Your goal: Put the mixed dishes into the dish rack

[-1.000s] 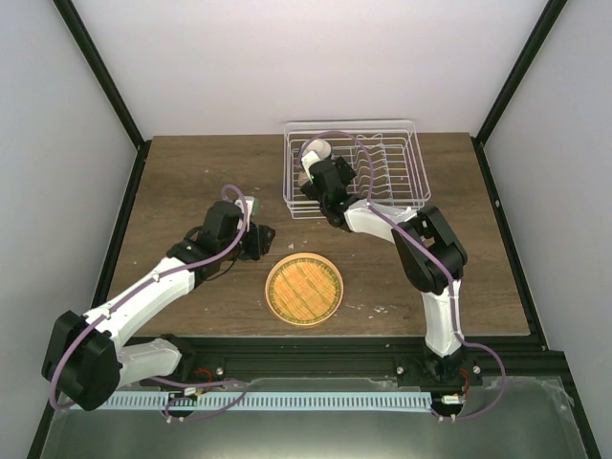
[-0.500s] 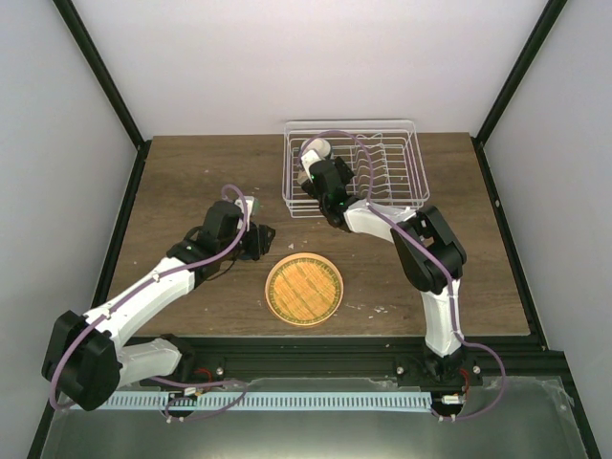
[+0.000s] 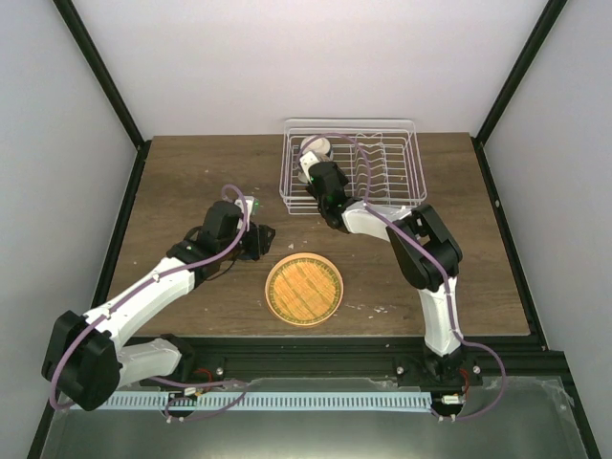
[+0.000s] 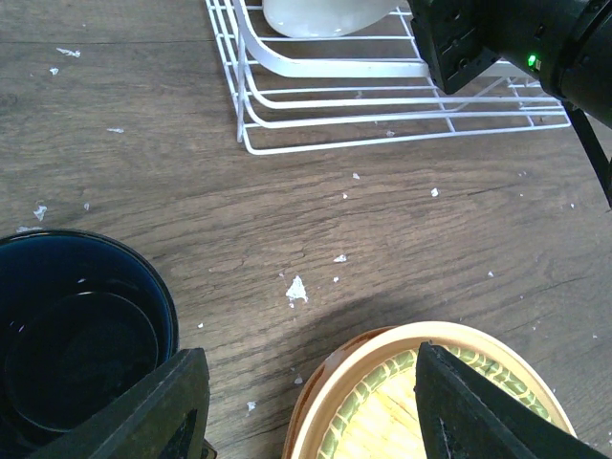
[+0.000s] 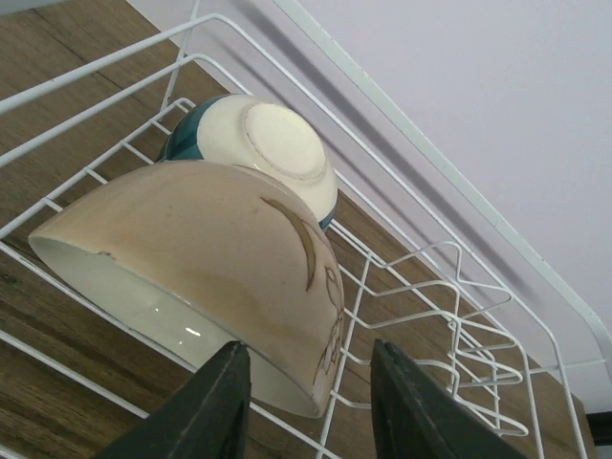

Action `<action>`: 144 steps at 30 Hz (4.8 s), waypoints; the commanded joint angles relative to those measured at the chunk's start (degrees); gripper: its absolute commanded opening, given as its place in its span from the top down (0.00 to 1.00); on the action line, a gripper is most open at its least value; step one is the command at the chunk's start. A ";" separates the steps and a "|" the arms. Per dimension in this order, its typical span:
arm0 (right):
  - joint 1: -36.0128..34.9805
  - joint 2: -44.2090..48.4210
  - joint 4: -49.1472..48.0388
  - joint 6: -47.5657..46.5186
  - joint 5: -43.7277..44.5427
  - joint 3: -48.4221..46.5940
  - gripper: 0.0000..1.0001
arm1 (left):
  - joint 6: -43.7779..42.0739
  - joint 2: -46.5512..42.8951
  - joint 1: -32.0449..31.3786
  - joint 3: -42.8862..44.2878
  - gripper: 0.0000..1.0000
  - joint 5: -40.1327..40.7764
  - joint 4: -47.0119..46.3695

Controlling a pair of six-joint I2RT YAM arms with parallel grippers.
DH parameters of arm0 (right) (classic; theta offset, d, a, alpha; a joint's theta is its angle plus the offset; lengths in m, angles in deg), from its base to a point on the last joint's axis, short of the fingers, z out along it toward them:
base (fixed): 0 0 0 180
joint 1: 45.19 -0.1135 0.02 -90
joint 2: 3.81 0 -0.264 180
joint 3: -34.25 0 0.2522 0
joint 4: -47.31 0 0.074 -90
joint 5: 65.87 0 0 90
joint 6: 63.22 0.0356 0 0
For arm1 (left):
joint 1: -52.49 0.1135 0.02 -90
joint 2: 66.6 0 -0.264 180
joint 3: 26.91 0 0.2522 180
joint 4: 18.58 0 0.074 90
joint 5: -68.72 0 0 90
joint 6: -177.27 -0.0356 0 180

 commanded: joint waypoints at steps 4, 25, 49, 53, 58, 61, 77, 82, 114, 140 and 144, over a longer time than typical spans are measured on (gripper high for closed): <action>0.64 -0.41 -5.14 -0.72 2.27 -1.88 0.69 | -0.01 -0.18 0.24 0.33 0.39 0.14 -1.45; 1.47 2.39 -0.88 3.38 0.88 -2.52 0.77 | -0.27 0.25 0.29 0.68 0.39 -0.01 -1.66; 5.52 36.11 33.02 36.07 -19.84 13.04 0.25 | 1.63 5.64 11.52 2.71 0.37 11.79 6.11; 5.37 39.64 34.37 38.20 -21.06 16.67 0.25 | 1.69 7.36 13.75 2.87 0.37 14.13 7.91; 5.21 40.93 34.69 39.06 -21.48 18.28 0.26 | 1.86 10.60 13.95 2.54 0.38 11.54 5.66; 5.08 41.43 34.64 39.35 -21.75 18.86 0.25 | 2.50 13.13 13.95 2.44 0.38 10.57 4.11; 4.86 41.67 32.07 39.55 -26.05 21.35 0.27 | 3.51 15.54 13.95 -0.10 1.00 2.76 -0.88; 4.83 41.66 25.22 41.32 -39.43 23.92 0.27 | 3.04 8.77 13.96 -2.99 1.00 -8.24 -7.27; -2.17 26.86 -35.90 82.44 -95.93 37.49 0.34 | 11.80 -17.45 13.95 -22.37 1.00 -24.94 -44.57; -6.01 15.70 -54.69 92.04 -97.72 29.17 0.72 | 13.48 -15.60 13.86 -26.25 1.00 -25.86 -50.83; -6.01 16.23 -54.47 91.31 -96.91 29.15 0.83 | 14.27 -13.93 13.82 -27.19 1.00 -26.37 -53.31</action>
